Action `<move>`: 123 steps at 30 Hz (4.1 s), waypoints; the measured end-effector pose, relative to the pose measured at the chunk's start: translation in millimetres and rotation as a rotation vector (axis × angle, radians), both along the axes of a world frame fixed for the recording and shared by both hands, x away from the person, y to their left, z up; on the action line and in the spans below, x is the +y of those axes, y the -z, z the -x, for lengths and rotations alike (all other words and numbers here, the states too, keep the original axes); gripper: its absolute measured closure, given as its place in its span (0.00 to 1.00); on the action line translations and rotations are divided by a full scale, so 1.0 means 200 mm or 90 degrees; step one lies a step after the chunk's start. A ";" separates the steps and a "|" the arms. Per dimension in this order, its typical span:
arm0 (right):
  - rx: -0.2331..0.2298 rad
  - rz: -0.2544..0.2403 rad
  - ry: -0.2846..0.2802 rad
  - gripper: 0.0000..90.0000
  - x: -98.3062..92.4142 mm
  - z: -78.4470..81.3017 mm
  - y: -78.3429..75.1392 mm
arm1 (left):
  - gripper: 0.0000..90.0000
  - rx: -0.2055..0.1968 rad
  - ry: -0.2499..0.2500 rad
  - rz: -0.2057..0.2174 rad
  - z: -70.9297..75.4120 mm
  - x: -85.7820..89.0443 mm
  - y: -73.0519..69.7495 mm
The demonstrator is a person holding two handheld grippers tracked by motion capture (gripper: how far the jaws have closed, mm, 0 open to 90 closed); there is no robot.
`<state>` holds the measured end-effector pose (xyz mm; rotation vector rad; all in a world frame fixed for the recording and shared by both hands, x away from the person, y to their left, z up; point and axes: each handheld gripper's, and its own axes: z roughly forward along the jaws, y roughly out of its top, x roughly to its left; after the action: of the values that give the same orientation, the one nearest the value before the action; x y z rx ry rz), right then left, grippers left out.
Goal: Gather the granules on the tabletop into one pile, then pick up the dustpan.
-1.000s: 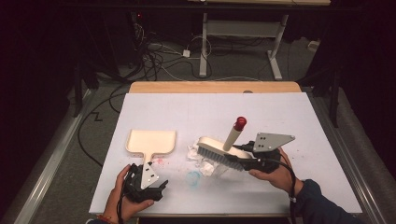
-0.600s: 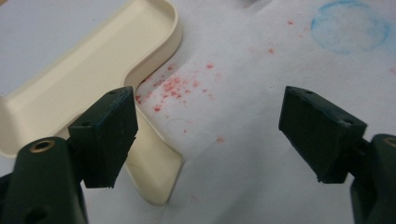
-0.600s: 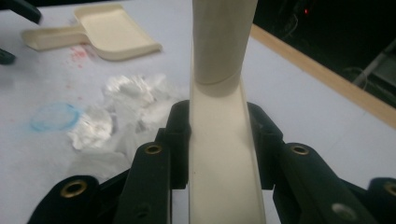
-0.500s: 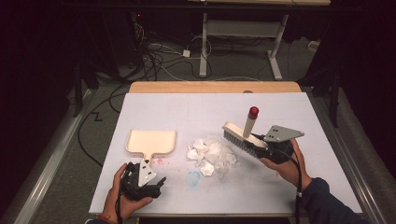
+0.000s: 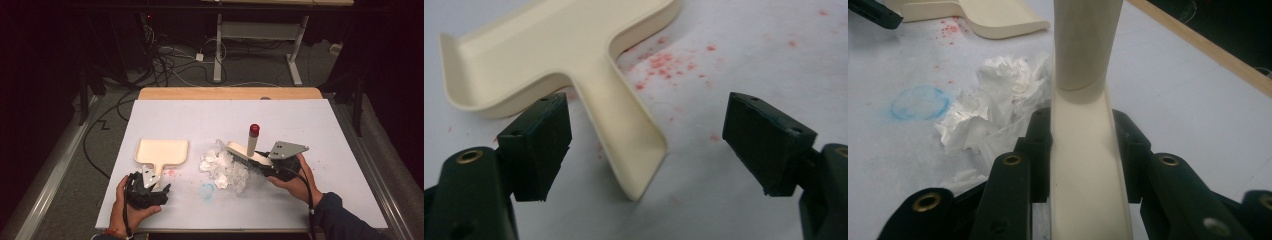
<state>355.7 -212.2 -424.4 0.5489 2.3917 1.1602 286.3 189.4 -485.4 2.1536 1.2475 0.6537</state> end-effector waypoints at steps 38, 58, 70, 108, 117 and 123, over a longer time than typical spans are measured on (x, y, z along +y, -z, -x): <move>-0.043 -0.086 0.036 0.76 -0.33 0.10 -0.16 | 0.49 0.059 -0.111 0.109 -0.24 0.06 0.04; -0.023 -0.077 0.033 0.76 -0.33 0.06 -0.13 | 0.70 0.067 -0.060 0.090 -0.24 0.13 0.01; -0.007 -0.064 0.045 0.76 -0.35 0.04 -0.10 | 0.70 0.082 -0.013 0.051 -0.22 0.15 -0.03; -0.005 -0.052 0.102 0.76 -0.32 0.01 -0.04 | 0.70 0.170 0.204 -0.011 0.01 0.14 -0.24; 0.004 -0.049 0.119 0.76 -0.27 -0.02 0.01 | 0.70 0.185 0.263 -0.028 0.02 0.04 -0.25; -0.004 -0.056 0.121 0.76 -0.13 -0.04 0.04 | 0.70 0.189 0.276 -0.027 0.02 -0.01 -0.24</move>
<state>363.4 -238.2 -431.4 0.7820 2.2346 1.1836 282.9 186.9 -436.6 2.5120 0.8584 0.1844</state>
